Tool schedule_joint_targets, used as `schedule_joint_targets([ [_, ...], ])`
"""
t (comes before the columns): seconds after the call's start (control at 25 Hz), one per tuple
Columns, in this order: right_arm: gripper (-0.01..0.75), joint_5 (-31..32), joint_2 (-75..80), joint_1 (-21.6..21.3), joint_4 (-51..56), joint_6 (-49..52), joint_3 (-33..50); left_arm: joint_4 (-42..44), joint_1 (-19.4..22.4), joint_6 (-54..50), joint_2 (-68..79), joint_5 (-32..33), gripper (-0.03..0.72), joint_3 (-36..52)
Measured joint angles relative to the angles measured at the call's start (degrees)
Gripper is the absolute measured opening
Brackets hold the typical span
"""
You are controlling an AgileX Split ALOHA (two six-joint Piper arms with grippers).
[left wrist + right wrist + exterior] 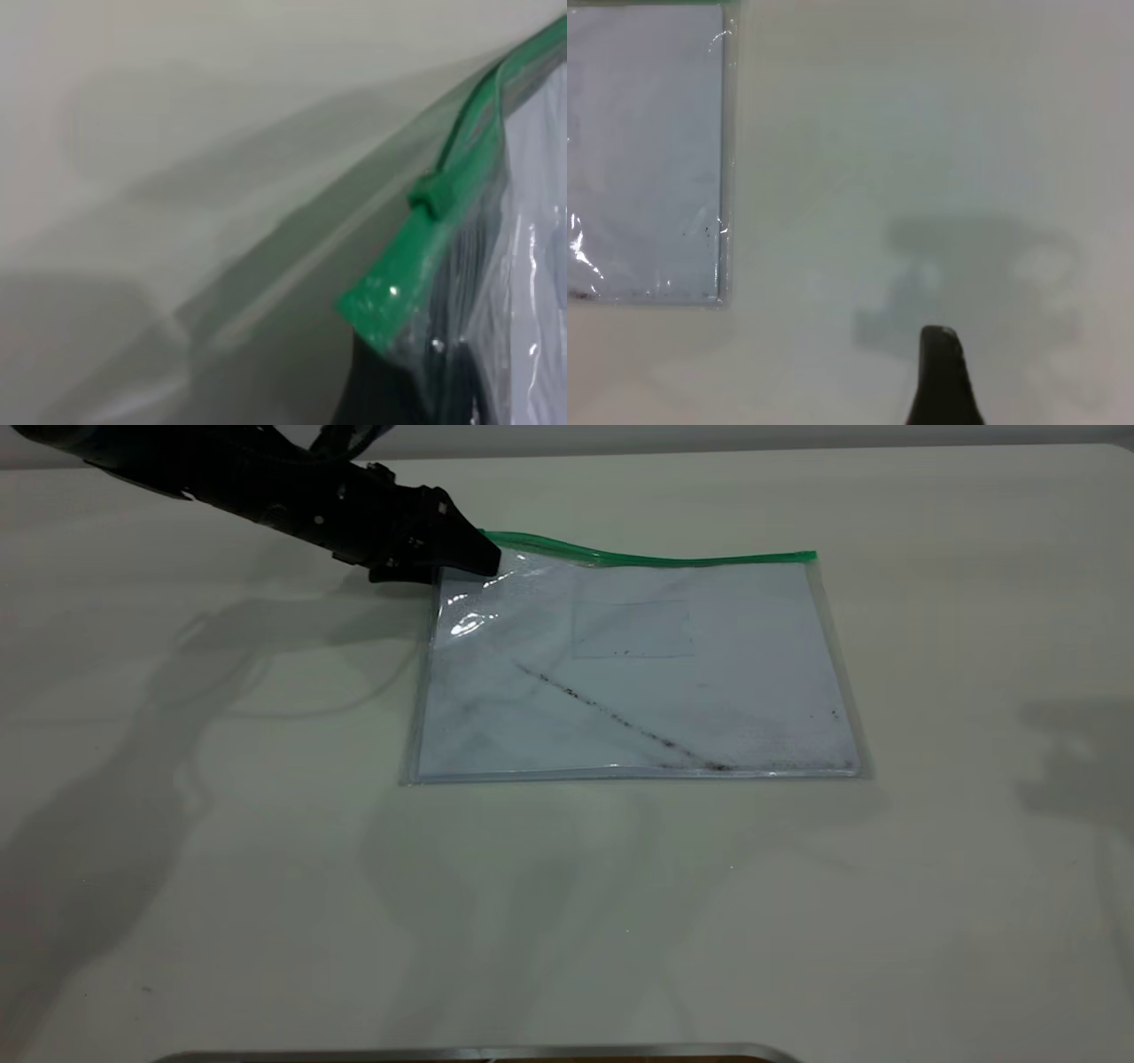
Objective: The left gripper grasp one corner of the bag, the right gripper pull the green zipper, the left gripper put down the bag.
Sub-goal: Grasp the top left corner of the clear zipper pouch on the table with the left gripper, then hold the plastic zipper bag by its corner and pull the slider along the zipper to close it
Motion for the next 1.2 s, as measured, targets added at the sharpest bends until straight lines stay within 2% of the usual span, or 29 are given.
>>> schedule_joint_targets([
  [0.08,0.578,0.00,0.00,0.00,0.00,0.00,0.00,0.00,-0.28,0.00,0.00,0.00,0.568,0.00],
  [0.2,0.578,0.00,0.00,0.00,0.00,0.00,0.00,0.00,-0.39,0.00,0.00,-0.06,0.496,0.00],
  [0.32,0.578,0.00,0.00,0.00,0.00,0.00,0.00,0.00,-0.39,0.17,0.00,-0.16,0.363,0.00],
  [0.52,0.578,0.00,0.00,0.00,0.00,-0.16,0.00,0.00,-0.39,3.53,0.00,0.11,0.077,0.00],
  [0.56,0.578,0.00,0.00,0.00,0.00,-0.55,0.00,0.00,-0.39,5.03,0.00,0.55,0.056,-0.07],
  [0.68,0.578,-0.82,0.00,0.11,0.54,-3.14,0.00,2.17,-0.39,9.85,0.00,3.81,0.053,-1.86],
  [0.84,0.578,-3.19,0.00,2.43,3.18,-8.85,0.00,15.02,-0.78,12.93,-0.33,11.20,0.053,-7.49],
  [0.92,0.578,-4.56,0.30,5.27,4.78,-12.09,0.00,22.81,-1.37,13.24,-0.68,15.89,0.053,-11.35],
  [1.08,0.578,-8.72,3.38,11.32,7.58,-18.31,0.00,31.73,-2.38,13.57,-0.82,24.94,0.053,-19.45],
  [1.2,0.578,-12.42,7.65,14.96,9.52,-21.52,0.00,34.23,-3.21,15.87,-0.82,26.14,0.053,-24.05],
])
